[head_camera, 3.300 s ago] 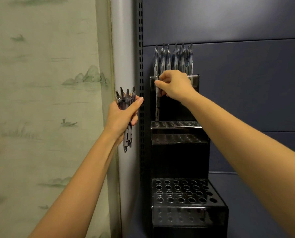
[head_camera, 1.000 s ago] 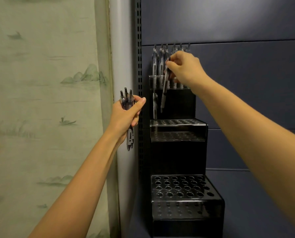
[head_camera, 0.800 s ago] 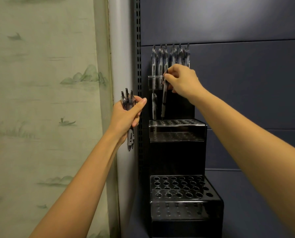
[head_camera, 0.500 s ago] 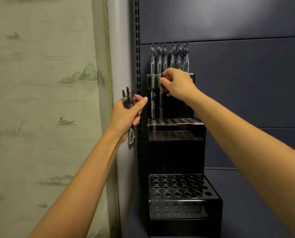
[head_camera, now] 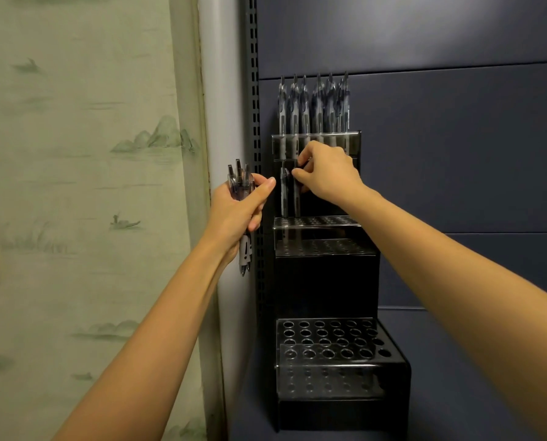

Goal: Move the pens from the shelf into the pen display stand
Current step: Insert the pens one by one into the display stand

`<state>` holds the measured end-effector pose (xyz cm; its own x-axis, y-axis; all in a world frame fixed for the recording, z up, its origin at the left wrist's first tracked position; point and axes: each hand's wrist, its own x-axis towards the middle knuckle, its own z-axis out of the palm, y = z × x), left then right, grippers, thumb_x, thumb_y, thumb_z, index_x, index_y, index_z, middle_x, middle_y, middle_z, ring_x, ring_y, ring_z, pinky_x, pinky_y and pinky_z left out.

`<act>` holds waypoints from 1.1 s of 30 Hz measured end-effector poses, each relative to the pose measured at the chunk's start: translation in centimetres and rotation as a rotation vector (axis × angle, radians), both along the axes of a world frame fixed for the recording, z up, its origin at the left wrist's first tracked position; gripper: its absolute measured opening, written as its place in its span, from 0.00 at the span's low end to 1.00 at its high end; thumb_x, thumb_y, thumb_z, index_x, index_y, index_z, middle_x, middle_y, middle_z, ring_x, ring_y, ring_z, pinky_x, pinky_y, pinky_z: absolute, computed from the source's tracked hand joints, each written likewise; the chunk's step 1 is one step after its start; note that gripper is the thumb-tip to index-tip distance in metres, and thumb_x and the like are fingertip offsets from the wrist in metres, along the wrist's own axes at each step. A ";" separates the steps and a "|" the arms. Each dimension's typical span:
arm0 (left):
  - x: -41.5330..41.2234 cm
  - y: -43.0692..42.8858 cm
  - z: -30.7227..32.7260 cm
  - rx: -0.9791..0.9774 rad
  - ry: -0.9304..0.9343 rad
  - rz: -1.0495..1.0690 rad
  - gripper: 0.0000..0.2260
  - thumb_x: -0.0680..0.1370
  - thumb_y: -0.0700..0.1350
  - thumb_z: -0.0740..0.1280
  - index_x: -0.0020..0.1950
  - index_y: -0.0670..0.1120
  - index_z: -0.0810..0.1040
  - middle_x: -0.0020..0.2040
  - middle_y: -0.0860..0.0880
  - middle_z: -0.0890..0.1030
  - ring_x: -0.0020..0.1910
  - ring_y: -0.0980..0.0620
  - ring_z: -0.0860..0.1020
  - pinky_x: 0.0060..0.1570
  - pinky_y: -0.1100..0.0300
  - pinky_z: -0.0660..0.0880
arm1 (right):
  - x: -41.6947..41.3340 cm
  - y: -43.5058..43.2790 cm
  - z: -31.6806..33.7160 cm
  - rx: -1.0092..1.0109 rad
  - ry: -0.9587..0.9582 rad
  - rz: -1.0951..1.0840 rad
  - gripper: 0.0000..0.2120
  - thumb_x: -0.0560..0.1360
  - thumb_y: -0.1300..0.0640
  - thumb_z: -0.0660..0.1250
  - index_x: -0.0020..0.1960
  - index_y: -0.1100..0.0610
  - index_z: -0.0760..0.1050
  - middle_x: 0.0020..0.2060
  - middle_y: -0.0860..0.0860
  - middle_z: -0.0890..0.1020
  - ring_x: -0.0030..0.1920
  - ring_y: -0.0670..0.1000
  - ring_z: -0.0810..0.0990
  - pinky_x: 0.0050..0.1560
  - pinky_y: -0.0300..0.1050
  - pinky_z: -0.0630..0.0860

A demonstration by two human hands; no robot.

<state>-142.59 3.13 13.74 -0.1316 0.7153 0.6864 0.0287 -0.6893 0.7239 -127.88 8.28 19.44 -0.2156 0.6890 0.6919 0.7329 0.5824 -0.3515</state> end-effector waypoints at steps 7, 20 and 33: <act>0.4 0.1 -0.2 -0.010 -0.002 0.022 0.06 0.76 0.44 0.69 0.41 0.46 0.75 0.25 0.54 0.69 0.19 0.57 0.63 0.21 0.67 0.62 | 0.2 -1.8 1.0 0.165 0.050 0.141 0.11 0.79 0.50 0.62 0.55 0.53 0.79 0.45 0.42 0.77 0.43 0.43 0.74 0.43 0.39 0.70; 1.5 -0.6 0.1 0.004 -0.018 0.054 0.08 0.78 0.40 0.65 0.39 0.47 0.74 0.23 0.55 0.68 0.19 0.57 0.62 0.21 0.64 0.60 | -1.1 -4.4 1.1 0.001 -0.046 0.413 0.10 0.72 0.50 0.72 0.46 0.57 0.82 0.34 0.44 0.79 0.32 0.38 0.73 0.34 0.27 0.71; 1.3 -1.0 0.6 0.016 -0.018 -0.029 0.09 0.76 0.44 0.69 0.38 0.45 0.73 0.24 0.54 0.67 0.18 0.57 0.60 0.18 0.68 0.58 | -0.3 -4.9 4.3 0.011 0.323 0.438 0.07 0.80 0.55 0.61 0.53 0.58 0.71 0.42 0.49 0.79 0.34 0.43 0.80 0.36 0.34 0.79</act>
<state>-141.29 2.08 14.30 -0.1235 0.7080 0.6953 -0.0044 -0.7011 0.7131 -128.16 3.36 23.77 -0.2559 0.5746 0.7774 0.2764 0.8141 -0.5108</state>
